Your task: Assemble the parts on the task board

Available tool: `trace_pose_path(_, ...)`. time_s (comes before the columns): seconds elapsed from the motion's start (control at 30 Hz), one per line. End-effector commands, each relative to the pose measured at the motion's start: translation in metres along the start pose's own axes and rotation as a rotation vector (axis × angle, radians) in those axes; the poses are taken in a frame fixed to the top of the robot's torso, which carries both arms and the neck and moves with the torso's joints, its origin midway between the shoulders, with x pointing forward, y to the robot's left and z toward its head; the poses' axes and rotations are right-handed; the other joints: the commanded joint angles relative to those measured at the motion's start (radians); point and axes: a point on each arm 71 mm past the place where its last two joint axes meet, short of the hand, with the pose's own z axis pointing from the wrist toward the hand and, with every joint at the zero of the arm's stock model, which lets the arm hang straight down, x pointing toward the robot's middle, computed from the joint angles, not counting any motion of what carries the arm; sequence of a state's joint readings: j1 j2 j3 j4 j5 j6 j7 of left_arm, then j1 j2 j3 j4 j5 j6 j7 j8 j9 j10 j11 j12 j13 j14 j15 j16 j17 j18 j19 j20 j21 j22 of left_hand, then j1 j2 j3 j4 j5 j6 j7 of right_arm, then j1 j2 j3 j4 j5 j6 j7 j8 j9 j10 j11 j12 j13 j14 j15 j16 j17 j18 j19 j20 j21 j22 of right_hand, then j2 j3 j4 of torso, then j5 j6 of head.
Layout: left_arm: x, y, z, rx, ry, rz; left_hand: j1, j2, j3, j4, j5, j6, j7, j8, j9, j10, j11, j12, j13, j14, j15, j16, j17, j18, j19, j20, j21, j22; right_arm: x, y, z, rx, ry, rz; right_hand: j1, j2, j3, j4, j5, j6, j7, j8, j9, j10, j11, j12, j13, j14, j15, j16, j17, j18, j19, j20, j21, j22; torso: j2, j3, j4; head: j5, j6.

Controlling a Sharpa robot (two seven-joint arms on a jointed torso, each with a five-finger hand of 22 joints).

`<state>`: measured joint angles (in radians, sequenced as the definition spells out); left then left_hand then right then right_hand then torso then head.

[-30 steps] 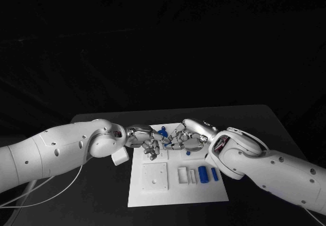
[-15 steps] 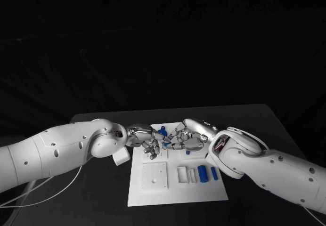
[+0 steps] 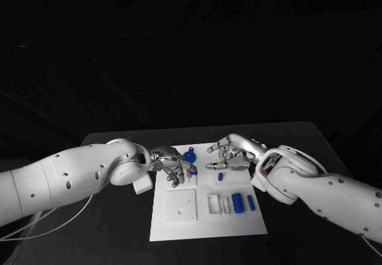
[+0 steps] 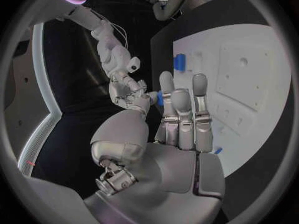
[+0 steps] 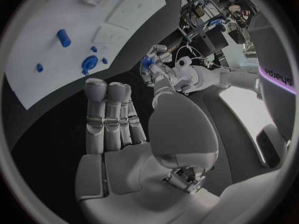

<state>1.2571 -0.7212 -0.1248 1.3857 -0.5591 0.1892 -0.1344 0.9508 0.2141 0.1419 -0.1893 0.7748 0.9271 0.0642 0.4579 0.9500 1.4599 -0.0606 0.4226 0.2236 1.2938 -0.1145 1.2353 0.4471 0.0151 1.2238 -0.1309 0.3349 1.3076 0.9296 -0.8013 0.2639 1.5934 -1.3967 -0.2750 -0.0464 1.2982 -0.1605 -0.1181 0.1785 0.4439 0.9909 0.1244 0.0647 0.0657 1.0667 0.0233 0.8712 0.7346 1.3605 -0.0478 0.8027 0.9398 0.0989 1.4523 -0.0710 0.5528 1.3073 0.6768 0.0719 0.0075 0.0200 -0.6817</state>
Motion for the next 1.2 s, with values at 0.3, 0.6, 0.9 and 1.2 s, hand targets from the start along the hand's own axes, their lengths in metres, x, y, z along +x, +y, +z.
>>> trace_pose_path(0.3, -0.014, 0.005, 0.009, -0.213, -0.227, 0.276, -0.005, 0.005, 0.067, -0.078, 0.025, 0.088, -0.07, -0.013, 0.006, 0.021, -0.004, 0.002, 0.0, 0.017, -0.005, 0.004, 0.002, -0.012, 0.011, -0.008, 0.014, 0.019, -0.058, -0.03, -0.003, 0.053, -0.171, 0.121, -0.004, 0.017, 0.006, -0.004, 0.035, 0.014, -0.008, -0.002, -0.001, 0.0, -0.003, 0.011, -0.012, -0.002, -0.002, 0.007, -0.008, 0.004, 0.009, 0.002, 0.011, 0.066, -0.004, -0.0009, -0.0056, 0.007, -0.008)
trace_pose_path(0.6, -0.016, 0.006, 0.03, -0.374, -0.325, 0.415, -0.008, 0.001, 0.069, -0.08, 0.047, 0.1, -0.073, -0.024, 0.006, 0.04, -0.006, 0.001, 0.0, 0.036, -0.01, 0.004, 0.004, -0.012, 0.021, -0.014, 0.026, 0.019, -0.093, -0.04, 0.005, 0.095, -0.296, 0.141, -0.015, 0.029, 0.026, -0.032, 0.038, 0.022, -0.01, -0.002, -0.001, 0.004, -0.006, 0.011, -0.018, 0.0, -0.004, 0.008, -0.012, 0.003, 0.012, 0.0, 0.013, 0.066, -0.011, -0.0007, -0.006, 0.012, -0.025)
trace_pose_path(0.9, -0.012, 0.009, 0.047, -0.458, -0.332, 0.447, -0.012, 0.0, 0.072, -0.083, 0.05, 0.11, -0.076, -0.03, 0.007, 0.045, -0.009, 0.017, 0.007, 0.049, -0.015, 0.006, 0.009, -0.012, 0.028, -0.018, 0.036, 0.019, -0.108, -0.041, 0.013, 0.113, -0.353, 0.173, -0.019, 0.033, 0.036, -0.04, 0.048, 0.023, -0.01, -0.002, -0.001, 0.004, -0.006, 0.012, -0.019, 0.0, -0.004, 0.008, -0.013, 0.003, 0.012, 0.0, 0.011, 0.066, -0.008, 0.0001, -0.0046, 0.018, -0.034)
trace_pose_path(1.2, -0.008, 0.015, 0.054, -0.503, -0.304, 0.446, -0.013, -0.001, 0.076, -0.087, 0.054, 0.115, -0.076, -0.033, 0.009, 0.046, -0.009, 0.021, 0.008, 0.05, -0.016, 0.007, 0.013, -0.013, 0.026, -0.019, 0.039, 0.019, -0.111, -0.041, 0.018, 0.118, -0.363, 0.184, -0.019, 0.034, 0.038, -0.042, 0.05, 0.023, -0.01, -0.002, -0.001, 0.004, -0.007, 0.012, -0.019, 0.0, -0.004, 0.008, -0.013, 0.003, 0.012, 0.0, 0.01, 0.066, -0.008, -0.001, -0.0052, 0.022, -0.044)
